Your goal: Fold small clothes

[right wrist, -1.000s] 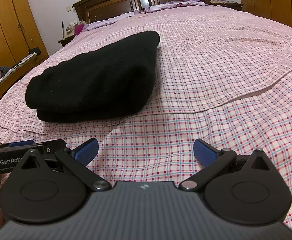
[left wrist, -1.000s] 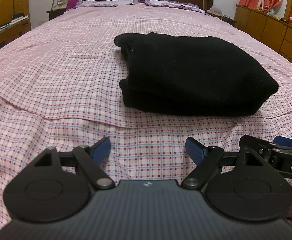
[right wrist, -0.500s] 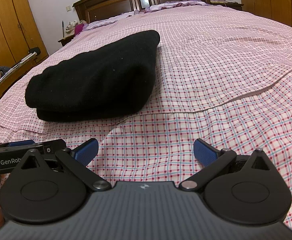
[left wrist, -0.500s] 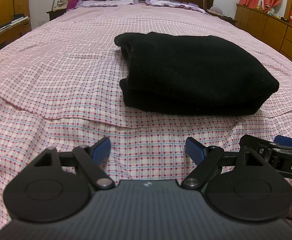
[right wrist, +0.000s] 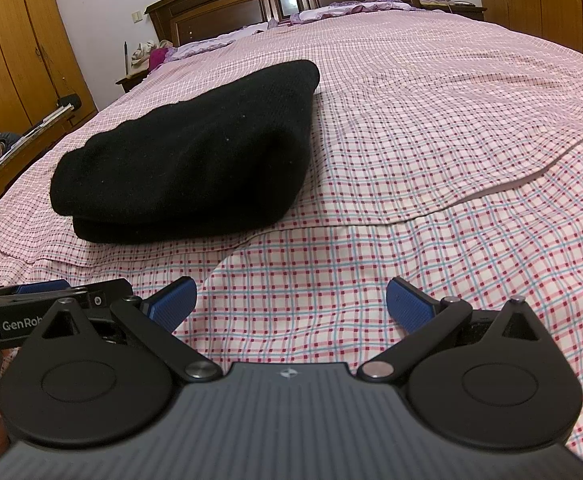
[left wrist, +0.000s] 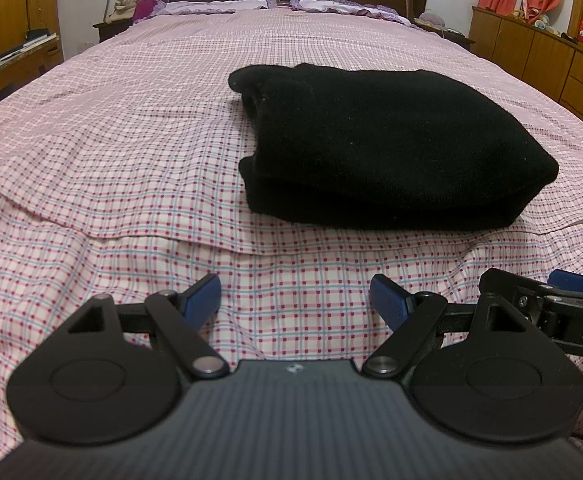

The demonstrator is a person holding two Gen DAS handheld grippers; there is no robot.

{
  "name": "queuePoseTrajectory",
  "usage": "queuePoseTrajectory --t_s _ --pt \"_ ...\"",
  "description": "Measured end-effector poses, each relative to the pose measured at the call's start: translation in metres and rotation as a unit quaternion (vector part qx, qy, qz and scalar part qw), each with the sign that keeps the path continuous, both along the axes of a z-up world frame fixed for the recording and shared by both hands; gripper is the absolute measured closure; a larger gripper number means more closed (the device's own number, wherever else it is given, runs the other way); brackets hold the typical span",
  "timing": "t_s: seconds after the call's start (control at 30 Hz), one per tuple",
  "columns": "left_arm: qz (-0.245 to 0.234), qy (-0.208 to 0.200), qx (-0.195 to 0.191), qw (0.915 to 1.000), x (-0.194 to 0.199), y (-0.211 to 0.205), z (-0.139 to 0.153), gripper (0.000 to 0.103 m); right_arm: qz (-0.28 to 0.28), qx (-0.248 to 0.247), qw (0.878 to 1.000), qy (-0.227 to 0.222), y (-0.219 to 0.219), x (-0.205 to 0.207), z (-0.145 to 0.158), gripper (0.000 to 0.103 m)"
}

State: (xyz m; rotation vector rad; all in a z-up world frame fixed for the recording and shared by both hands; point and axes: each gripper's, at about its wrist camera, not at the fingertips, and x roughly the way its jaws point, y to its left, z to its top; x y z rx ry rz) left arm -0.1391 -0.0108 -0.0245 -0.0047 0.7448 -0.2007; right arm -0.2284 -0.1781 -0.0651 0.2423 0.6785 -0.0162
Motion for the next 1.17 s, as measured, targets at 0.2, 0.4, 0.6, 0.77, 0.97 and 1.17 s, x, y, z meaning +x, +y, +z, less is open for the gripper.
queuePoseTrajectory --t_s 0.2,0.4,0.6,0.77,0.97,1.17 --pt "0.001 0.002 0.001 1.0 0.0009 0.0004 -0.0005 0.02 0.0 0.0 1.0 0.0 -0.0001 0.0005 -0.0003 0.0" --pt "0.002 0.002 0.006 1.0 0.0012 -0.0009 -0.0009 0.02 0.0 0.0 1.0 0.0 0.0 0.0003 -0.0003 0.0" --pt "0.002 0.002 0.007 1.0 0.0018 -0.0011 -0.0015 0.02 0.0 0.0 1.0 0.0 0.0001 0.0004 -0.0003 0.0" --pt "0.002 0.002 0.008 1.0 0.0013 -0.0011 -0.0011 0.02 0.0 0.0 1.0 0.0 0.0001 0.0005 -0.0003 0.0" --pt "0.001 0.002 0.01 0.9999 0.0014 -0.002 -0.0016 0.02 0.0 0.0 1.0 0.0 0.0001 0.0004 -0.0002 0.0" --pt "0.001 0.003 0.01 0.9999 0.0016 -0.0019 -0.0016 0.02 0.0 0.0 1.0 0.0 -0.0001 0.0006 -0.0002 0.0"
